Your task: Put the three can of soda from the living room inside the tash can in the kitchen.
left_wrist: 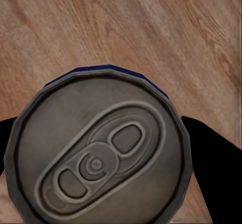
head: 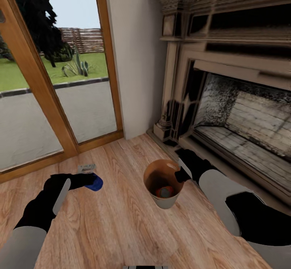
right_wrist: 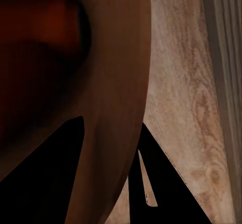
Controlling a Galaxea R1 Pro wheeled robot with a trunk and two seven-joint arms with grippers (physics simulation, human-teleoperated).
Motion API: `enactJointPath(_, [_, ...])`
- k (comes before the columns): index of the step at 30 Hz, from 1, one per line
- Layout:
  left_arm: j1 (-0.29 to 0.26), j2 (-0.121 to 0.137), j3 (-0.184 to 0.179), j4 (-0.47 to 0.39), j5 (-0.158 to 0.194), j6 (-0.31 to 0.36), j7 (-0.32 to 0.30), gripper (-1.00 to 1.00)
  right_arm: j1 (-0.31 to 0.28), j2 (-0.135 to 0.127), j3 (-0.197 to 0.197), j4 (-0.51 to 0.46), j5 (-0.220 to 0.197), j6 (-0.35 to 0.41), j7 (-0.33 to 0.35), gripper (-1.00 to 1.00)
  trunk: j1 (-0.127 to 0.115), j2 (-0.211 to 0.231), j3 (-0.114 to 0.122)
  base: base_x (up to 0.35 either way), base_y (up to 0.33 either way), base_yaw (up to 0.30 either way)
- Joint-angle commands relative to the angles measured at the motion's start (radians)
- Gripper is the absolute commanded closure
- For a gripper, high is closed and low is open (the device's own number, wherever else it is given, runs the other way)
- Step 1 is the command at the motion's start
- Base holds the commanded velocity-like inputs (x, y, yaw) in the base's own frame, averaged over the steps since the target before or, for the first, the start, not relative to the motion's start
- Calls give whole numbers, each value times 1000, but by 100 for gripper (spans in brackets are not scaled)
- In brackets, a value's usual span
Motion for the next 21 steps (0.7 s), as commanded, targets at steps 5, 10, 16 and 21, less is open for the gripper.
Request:
enactJointPath(5, [0,-2,-3,-44,-2,56,-18,100,7,17,-5,-1,-2,0,-3,100,-2,1,20,0,0,0])
enactJointPath(10, [0,-9,-4,-102,-1,101,-26,100,9,26,-4,-1,2,0,-8,100,-4,2,39,0,0,0])
enactJointPath(16, [-1,-16,-5,-191,28,204,-66,100,13,38,-4,20,3,0,-9,100,-7,4,62,0,0,0])
enactJointPath(21, [-2,-29,-6,-209,65,218,-74,100,14,46,-4,30,3,-1,-8,100,-9,5,81,0,0,0])
